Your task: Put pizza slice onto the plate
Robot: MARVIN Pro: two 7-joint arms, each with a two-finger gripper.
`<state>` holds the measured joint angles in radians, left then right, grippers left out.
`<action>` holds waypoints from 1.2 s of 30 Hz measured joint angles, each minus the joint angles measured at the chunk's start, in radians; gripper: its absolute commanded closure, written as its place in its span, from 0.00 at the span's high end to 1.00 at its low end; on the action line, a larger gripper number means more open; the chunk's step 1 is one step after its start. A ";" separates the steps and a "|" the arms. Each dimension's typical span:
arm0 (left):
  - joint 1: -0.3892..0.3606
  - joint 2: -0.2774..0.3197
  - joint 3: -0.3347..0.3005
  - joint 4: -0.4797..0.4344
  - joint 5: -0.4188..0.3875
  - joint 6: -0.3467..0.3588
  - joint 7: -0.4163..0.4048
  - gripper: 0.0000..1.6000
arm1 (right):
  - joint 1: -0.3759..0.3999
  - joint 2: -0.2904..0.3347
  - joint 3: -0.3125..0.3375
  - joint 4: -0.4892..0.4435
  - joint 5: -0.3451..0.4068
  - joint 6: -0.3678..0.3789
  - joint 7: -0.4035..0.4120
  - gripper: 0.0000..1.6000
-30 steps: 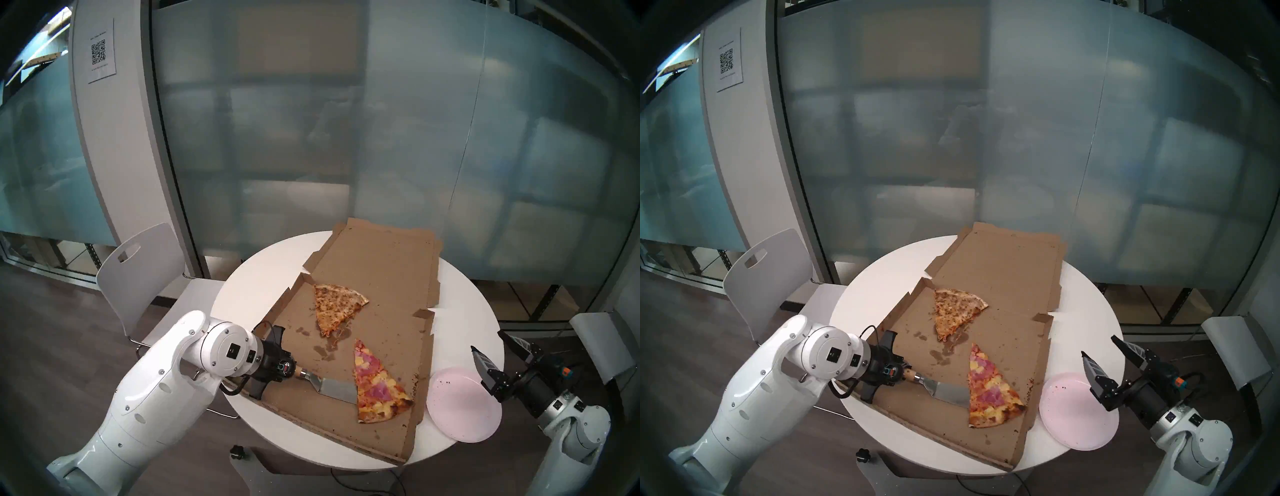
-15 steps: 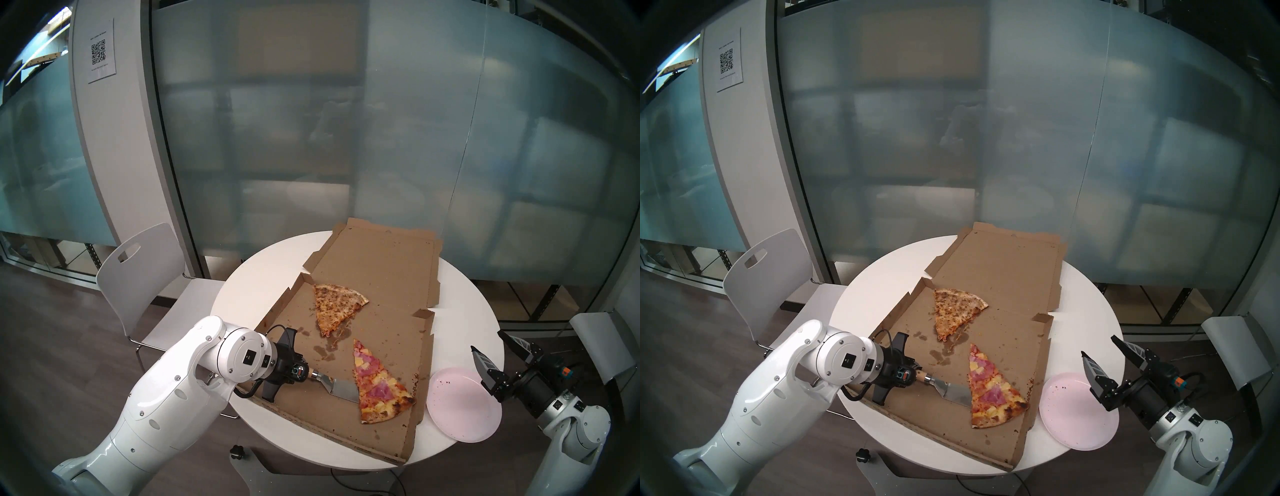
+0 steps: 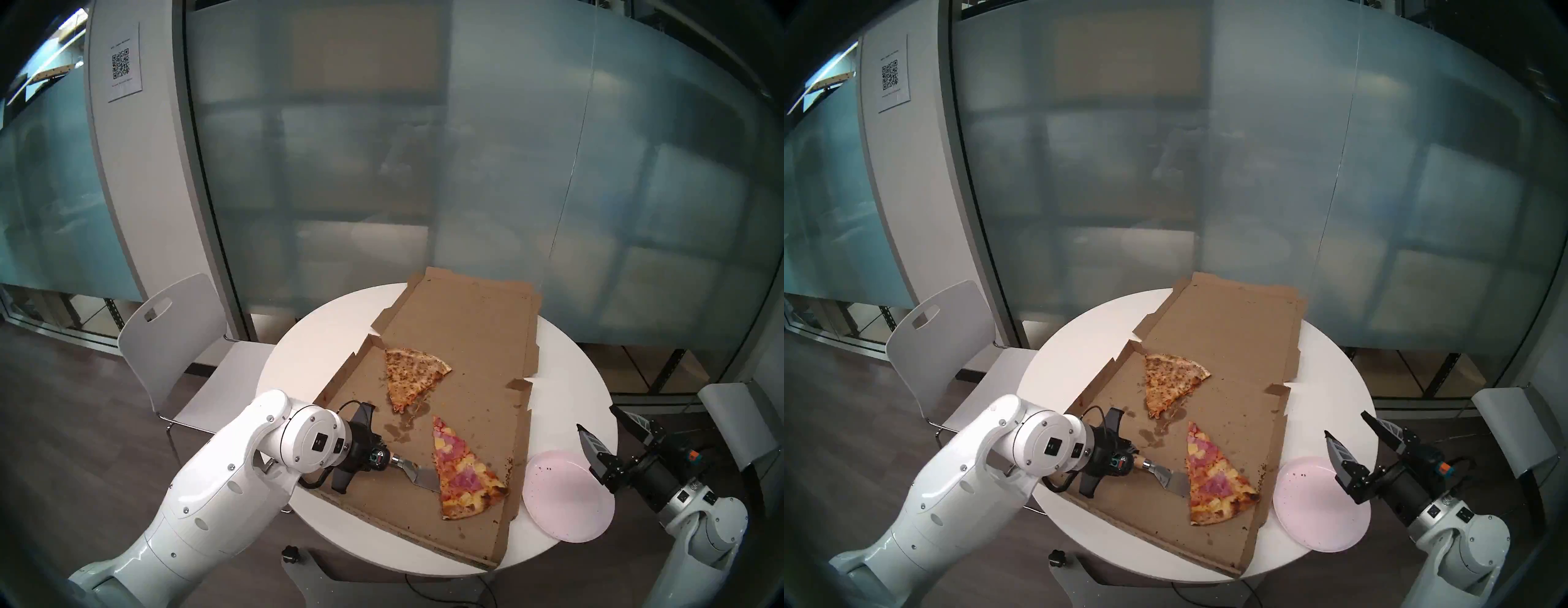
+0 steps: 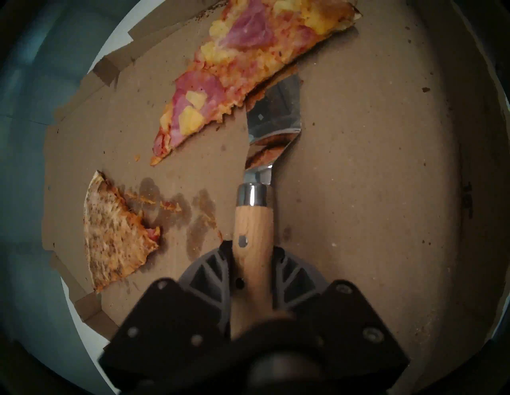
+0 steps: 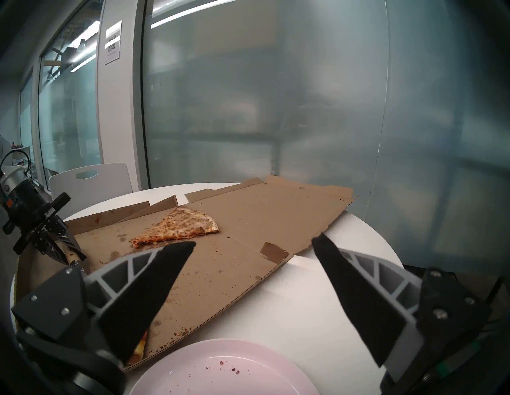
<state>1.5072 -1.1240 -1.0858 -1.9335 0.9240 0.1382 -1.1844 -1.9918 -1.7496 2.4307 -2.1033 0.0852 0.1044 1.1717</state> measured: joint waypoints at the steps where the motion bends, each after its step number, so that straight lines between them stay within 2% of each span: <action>1: -0.001 -0.001 0.002 0.002 0.002 0.001 0.001 0.00 | 0.000 0.000 0.000 0.000 0.000 0.000 0.000 1.00; 23: -0.031 -0.027 0.054 0.034 0.042 0.008 0.027 0.00 | 0.004 -0.004 0.003 0.000 -0.004 0.000 0.005 1.00; 36: -0.044 -0.038 0.061 0.048 0.040 -0.023 0.061 0.00 | 0.007 -0.006 0.006 0.000 -0.006 0.001 0.008 1.00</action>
<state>1.4634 -1.1622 -1.0246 -1.8850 0.9641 0.1151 -1.1232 -1.9850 -1.7554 2.4363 -2.1033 0.0789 0.1050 1.1802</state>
